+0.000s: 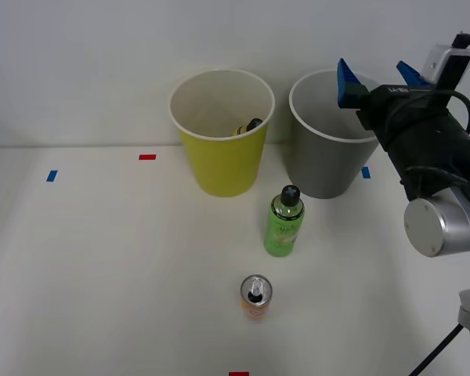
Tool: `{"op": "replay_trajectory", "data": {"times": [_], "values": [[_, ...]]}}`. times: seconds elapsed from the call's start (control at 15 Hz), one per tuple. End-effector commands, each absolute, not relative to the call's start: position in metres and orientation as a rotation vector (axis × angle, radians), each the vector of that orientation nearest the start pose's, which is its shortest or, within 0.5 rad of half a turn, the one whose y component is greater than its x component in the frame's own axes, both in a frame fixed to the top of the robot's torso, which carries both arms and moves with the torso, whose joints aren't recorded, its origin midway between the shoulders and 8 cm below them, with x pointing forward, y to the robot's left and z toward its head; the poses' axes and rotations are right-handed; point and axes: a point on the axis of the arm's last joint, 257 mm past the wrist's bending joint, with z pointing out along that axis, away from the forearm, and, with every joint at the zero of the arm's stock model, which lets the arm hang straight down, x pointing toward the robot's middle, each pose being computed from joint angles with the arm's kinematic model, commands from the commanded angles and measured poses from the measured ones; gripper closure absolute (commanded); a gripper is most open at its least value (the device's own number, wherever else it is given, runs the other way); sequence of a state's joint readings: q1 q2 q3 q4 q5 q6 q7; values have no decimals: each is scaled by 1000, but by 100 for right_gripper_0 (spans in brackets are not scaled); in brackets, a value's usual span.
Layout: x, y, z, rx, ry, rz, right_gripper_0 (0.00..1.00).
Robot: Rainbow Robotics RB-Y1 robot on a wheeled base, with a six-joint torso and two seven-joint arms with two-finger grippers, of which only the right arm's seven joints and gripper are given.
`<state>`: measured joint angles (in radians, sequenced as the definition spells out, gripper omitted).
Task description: Put cans in the gray bin, plastic bottles in the light green bin
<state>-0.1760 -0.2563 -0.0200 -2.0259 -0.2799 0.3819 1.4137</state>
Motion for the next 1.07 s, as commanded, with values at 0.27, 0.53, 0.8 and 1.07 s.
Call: {"op": "replay_trajectory", "data": {"times": [0.27, 0.53, 0.8, 1.07], "values": [[499, -254, -31, -4, 1395, 154, 0], [472, -268, -75, 33, 1447, 114, 0], [457, -278, -97, 57, 1465, 73, 0], [430, -285, -128, 102, 1489, 48, 0]]}}
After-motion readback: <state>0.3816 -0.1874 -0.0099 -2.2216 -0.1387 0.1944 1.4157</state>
